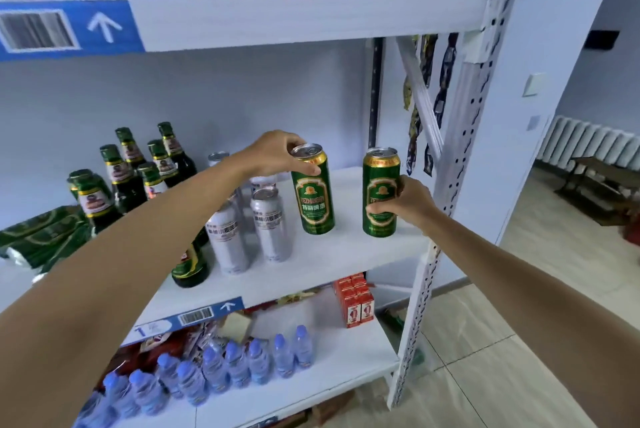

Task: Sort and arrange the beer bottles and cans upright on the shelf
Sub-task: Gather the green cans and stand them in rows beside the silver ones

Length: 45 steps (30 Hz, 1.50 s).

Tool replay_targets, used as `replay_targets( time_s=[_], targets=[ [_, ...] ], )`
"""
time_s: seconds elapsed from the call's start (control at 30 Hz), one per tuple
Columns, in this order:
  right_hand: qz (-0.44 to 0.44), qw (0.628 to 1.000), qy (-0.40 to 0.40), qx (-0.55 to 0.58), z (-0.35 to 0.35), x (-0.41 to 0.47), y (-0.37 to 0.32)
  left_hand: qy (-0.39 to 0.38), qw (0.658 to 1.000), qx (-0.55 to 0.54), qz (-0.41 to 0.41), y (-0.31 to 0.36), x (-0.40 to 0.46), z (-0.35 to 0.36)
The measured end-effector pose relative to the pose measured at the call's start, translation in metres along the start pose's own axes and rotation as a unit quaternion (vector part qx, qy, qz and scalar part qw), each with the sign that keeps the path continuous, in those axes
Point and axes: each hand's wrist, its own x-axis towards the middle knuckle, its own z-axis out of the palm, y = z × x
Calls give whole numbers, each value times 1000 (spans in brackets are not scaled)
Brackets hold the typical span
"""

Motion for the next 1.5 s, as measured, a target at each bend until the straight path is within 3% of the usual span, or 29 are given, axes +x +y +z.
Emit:
replay_targets(
  time_s=[0.2, 0.53, 0.9, 1.4, 1.5],
  targets=[
    [-11, 1000, -1, 1, 21, 98, -4, 1, 995, 97, -34, -42, 98, 5],
    [-12, 999, -38, 15, 89, 233, -1, 13, 988, 137, -73, -117, 194, 11],
    [-38, 994, -102, -13, 141, 293, 0, -7, 976, 185, -113, -149, 220, 25],
    [-23, 987, -160, 3, 161, 317, 30, 0, 983, 110, -144, -168, 220, 29],
    [-37, 979, -201, 15, 175, 344, 58, -20, 983, 101, -155, -167, 218, 27]
  ],
)
